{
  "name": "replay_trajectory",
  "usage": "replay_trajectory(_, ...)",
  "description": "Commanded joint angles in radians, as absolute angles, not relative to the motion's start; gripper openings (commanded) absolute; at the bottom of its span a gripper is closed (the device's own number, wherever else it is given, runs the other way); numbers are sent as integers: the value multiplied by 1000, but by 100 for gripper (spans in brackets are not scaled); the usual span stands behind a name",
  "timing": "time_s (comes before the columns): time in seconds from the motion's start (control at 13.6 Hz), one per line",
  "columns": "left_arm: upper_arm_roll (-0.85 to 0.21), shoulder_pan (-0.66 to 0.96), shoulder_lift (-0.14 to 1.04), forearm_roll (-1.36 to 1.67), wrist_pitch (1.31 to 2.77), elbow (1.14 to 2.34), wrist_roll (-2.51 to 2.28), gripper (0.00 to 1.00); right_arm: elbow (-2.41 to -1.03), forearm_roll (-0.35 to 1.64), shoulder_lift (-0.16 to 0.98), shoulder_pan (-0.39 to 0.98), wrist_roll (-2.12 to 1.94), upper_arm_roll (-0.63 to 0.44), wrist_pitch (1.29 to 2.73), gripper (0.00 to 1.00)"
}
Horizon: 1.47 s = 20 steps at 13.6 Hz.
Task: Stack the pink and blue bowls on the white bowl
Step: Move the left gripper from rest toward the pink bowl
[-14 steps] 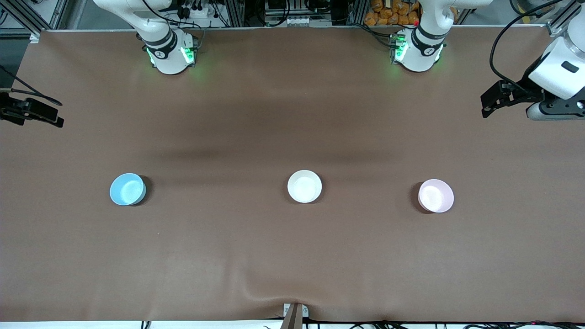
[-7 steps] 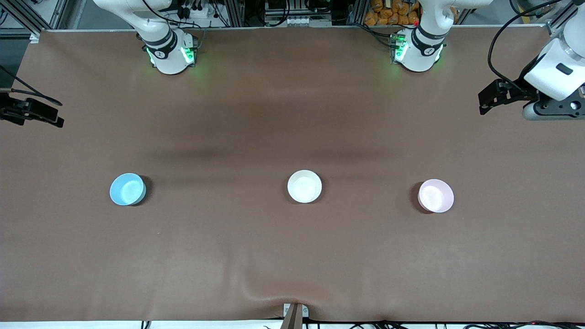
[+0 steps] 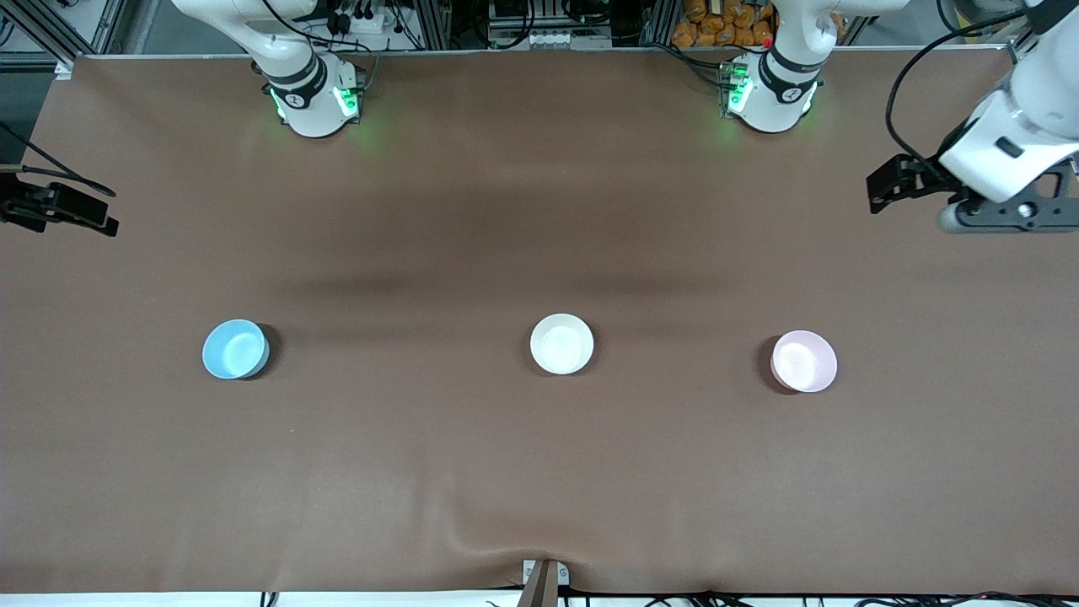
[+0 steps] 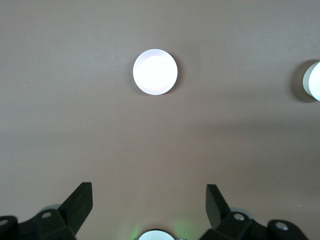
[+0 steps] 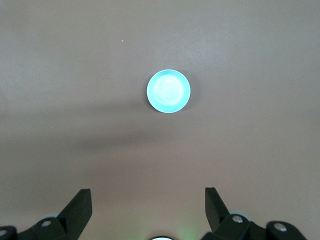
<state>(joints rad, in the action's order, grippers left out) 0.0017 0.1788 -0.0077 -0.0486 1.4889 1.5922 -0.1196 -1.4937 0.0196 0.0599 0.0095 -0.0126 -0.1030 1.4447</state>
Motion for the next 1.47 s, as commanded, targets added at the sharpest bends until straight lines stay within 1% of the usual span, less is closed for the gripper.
replay_trajectory(0.0,-11,166,-8,-55,1488,1598,-112,100,-1468,2,74,15,-11,-106,1434,100)
replay_trajectory(0.37,-9,146,-9,-54,1494,1632,-106,100,-1468,2,74,15,-11,-106,1434,100)
replay_trajectory(0.66,-8,132,0,-48,1525,1637,-106,100,-1468,3,74,17,-9,-106,1434,100)
replay_trajectory(1.1,-8,17,11,-25,1539,1638,-106,100,-1468,3,74,17,-9,-104,1434,100)
replay_trajectory(1.4,-5,-18,60,-5,1542,1631,-106,100,-1468,2,74,17,-9,-104,1434,100)
